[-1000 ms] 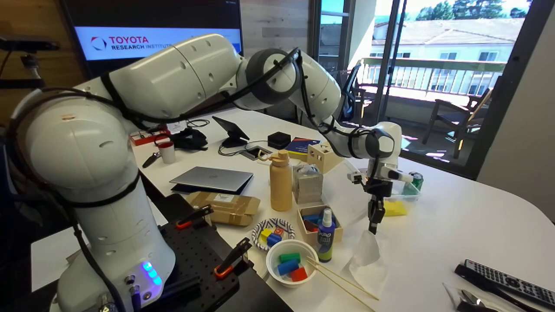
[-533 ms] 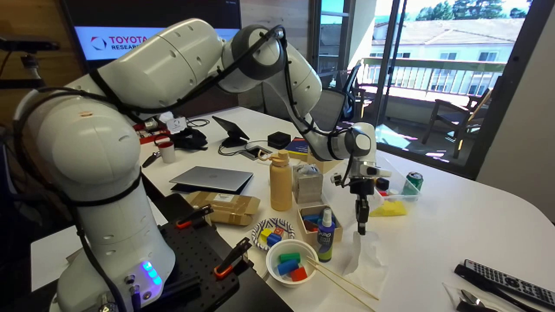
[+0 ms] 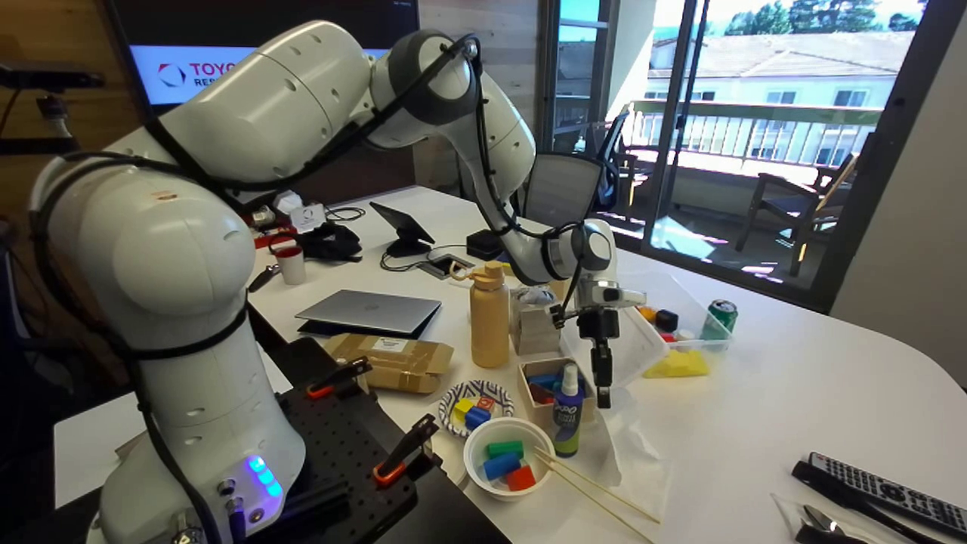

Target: Unfold the paper towel

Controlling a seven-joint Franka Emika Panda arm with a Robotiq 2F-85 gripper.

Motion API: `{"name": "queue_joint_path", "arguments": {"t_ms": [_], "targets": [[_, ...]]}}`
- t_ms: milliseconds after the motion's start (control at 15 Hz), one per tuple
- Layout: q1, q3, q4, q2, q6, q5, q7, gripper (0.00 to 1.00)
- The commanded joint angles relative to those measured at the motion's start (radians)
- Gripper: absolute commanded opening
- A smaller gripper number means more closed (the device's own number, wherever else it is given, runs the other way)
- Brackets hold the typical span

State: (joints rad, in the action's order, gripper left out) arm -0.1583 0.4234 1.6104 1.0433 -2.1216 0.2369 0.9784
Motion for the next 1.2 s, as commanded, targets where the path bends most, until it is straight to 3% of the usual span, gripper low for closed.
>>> {"name": "queue_joint_path", "arguments": {"t_ms": [0, 67, 200, 800, 1133], "targets": [[-0.002, -0.023, 0.036, -0.033, -0.010, 0.041, 0.034, 0.00], [0.001, -0.032, 0.027, -0.027, -0.004, 0.044, 0.031, 0.26], [0.003, -0.046, 0.013, -0.014, 0.000, 0.043, 0.026, 0.32], [0.059, -0.097, 0.006, -0.046, -0.022, 0.012, -0.043, 0.98], [0.192, -0.138, 0.002, -0.143, 0.027, -0.075, -0.228, 1.00]]}}
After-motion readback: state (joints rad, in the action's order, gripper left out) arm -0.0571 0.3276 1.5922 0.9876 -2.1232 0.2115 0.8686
